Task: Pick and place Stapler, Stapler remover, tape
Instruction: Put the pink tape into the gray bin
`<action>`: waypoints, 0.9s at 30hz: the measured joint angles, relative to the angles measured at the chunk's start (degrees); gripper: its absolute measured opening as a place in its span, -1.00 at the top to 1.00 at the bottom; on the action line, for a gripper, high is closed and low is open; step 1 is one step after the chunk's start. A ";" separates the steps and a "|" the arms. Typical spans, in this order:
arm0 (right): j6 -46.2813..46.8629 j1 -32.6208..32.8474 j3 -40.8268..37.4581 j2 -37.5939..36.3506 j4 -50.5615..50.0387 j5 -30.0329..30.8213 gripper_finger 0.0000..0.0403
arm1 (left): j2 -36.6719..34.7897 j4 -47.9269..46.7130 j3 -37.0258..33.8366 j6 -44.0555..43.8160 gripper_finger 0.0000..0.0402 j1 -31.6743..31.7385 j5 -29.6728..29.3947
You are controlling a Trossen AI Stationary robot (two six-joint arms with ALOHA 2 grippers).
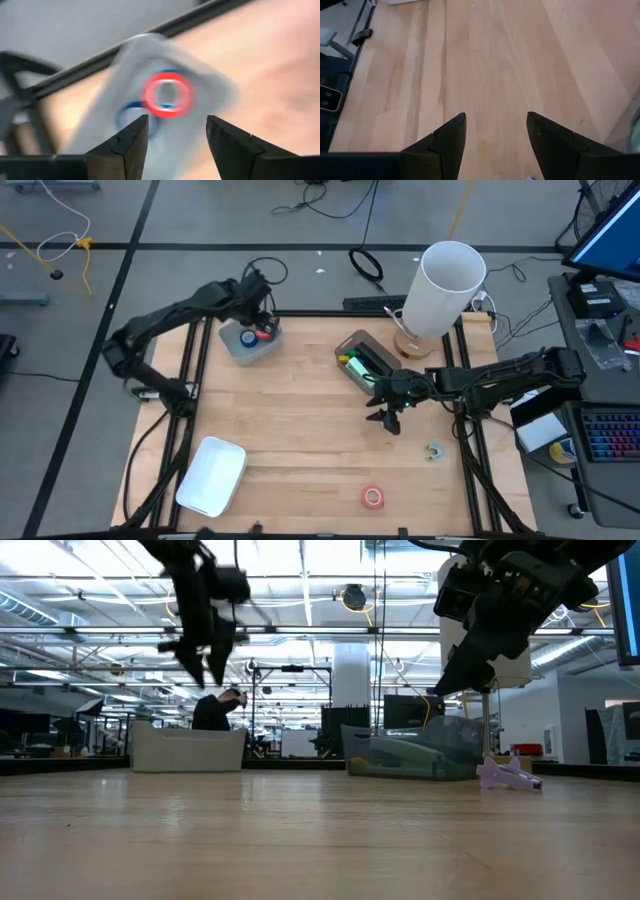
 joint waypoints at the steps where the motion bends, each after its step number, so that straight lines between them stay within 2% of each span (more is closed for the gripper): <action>1: 0.55 0.00 0.00 0.00 -0.03 -0.98 0.00 | -1.86 0.44 0.01 -0.08 0.03 -1.33 2.07; 5: 3.93 0.15 0.00 0.00 -0.15 -6.38 0.00 | -8.07 1.01 0.07 -2.19 0.05 -8.86 7.30; 9: 4.46 2.64 0.00 0.00 -0.40 -15.95 0.00 | -11.70 1.61 0.07 -5.07 0.04 -18.30 7.29; 11: 4.41 5.29 0.00 -0.02 -0.34 -18.63 0.00 | -12.50 2.89 0.07 -7.63 0.05 -23.03 6.85; 17: 6.99 15.01 0.01 -0.02 0.18 -18.87 0.00 | -12.63 8.66 0.07 -15.24 0.11 -36.18 -0.58; 23: 10.71 21.97 0.02 -0.02 0.52 -18.65 0.00 | -12.07 14.12 -0.01 -21.49 0.18 -47.89 -10.29; 27: 14.22 24.86 0.02 -0.02 1.81 -15.08 0.00 | -12.17 21.40 -4.33 -25.78 0.20 -55.11 -17.60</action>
